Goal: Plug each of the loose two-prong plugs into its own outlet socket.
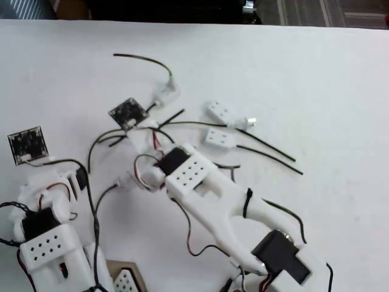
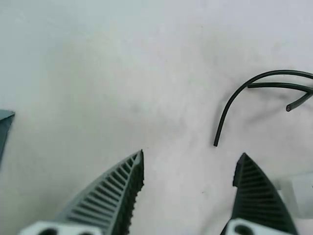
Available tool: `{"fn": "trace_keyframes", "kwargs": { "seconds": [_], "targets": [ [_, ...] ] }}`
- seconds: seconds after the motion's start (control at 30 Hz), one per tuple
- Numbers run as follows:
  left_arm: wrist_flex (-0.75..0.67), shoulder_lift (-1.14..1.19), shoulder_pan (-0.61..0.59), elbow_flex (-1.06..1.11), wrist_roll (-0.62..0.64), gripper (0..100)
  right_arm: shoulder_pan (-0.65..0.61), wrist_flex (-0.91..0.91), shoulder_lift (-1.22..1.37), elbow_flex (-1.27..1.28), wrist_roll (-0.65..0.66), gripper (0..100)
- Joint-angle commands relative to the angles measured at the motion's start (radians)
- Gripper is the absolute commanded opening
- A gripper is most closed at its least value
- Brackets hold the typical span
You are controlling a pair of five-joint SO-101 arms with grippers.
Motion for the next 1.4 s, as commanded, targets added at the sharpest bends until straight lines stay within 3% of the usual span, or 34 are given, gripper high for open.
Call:
{"fn": "trace_keyframes", "kwargs": {
  "seconds": [0.0,1.37],
  "targets": [
    [-0.018,-0.016,-0.008,-0.005,0.003,29,0.004,-0.021,0.018,-0.078,0.003,1.7],
    [-0.018,-0.016,-0.008,-0.005,0.003,29,0.038,-0.099,0.255,-0.046,0.044,1.7]
  ]
}}
